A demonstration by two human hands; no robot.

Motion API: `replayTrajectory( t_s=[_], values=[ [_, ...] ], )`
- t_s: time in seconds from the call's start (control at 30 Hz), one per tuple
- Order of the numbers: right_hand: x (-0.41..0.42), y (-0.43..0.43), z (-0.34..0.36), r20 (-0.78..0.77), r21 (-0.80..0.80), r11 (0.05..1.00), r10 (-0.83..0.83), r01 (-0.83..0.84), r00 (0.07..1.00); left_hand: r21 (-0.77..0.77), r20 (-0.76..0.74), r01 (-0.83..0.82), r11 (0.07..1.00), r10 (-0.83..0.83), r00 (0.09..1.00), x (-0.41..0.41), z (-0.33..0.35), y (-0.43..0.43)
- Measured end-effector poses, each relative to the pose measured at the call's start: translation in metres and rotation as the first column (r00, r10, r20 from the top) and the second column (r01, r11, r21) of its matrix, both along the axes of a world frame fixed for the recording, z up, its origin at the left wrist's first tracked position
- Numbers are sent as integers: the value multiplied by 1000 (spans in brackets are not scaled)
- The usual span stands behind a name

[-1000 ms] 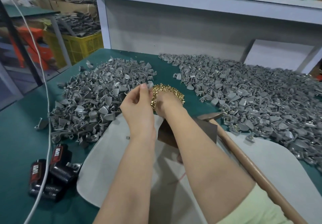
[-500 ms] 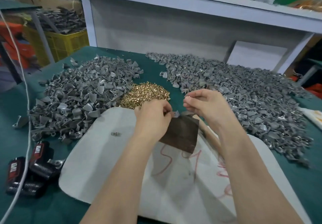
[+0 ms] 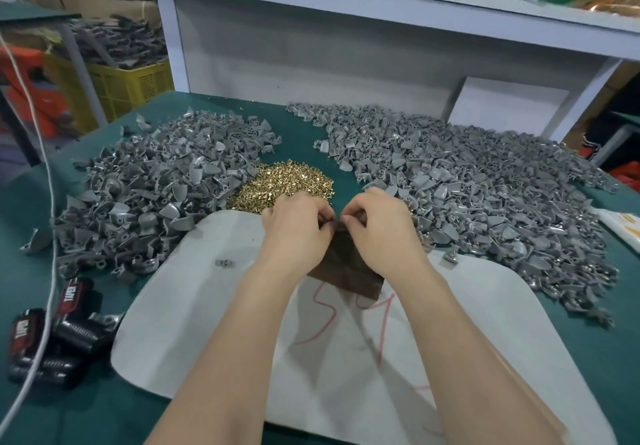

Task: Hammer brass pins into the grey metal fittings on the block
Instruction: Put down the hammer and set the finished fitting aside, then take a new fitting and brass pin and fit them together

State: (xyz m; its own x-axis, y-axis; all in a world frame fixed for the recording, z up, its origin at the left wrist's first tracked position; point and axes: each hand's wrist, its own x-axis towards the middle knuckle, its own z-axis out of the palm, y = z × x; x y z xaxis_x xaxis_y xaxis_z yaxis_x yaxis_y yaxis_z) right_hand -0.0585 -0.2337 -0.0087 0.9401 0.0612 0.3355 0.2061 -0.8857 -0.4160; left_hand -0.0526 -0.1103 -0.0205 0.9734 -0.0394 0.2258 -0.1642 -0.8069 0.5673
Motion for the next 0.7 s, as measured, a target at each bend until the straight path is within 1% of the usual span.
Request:
replayTrajectory(
  t_s=[0.13,0.27,0.33,0.57,0.63,0.7],
  values=[
    [-1,4,7,-33,-89,996,-12,9,999,12,10,13,1000,-13,1000,0,-1,0],
    [2,12,15,-70,-278,961,-36,15,997,47,15,29,998,-30,999,1,0,0],
    [2,14,18,-70,-313,949,-46,22,997,68,16,33,997,-34,999,1,1,0],
    [4,10,19,-118,-232,972,-46,18,992,70,24,31,997,-33,999,1,0,-1],
    [6,8,17,-153,-186,983,-34,5,988,75,26,25,997,-27,999,0,0,-1],
    [6,3,18,-183,-106,994,16,-36,983,69,34,15,997,-18,999,0,0,0]
  ],
)
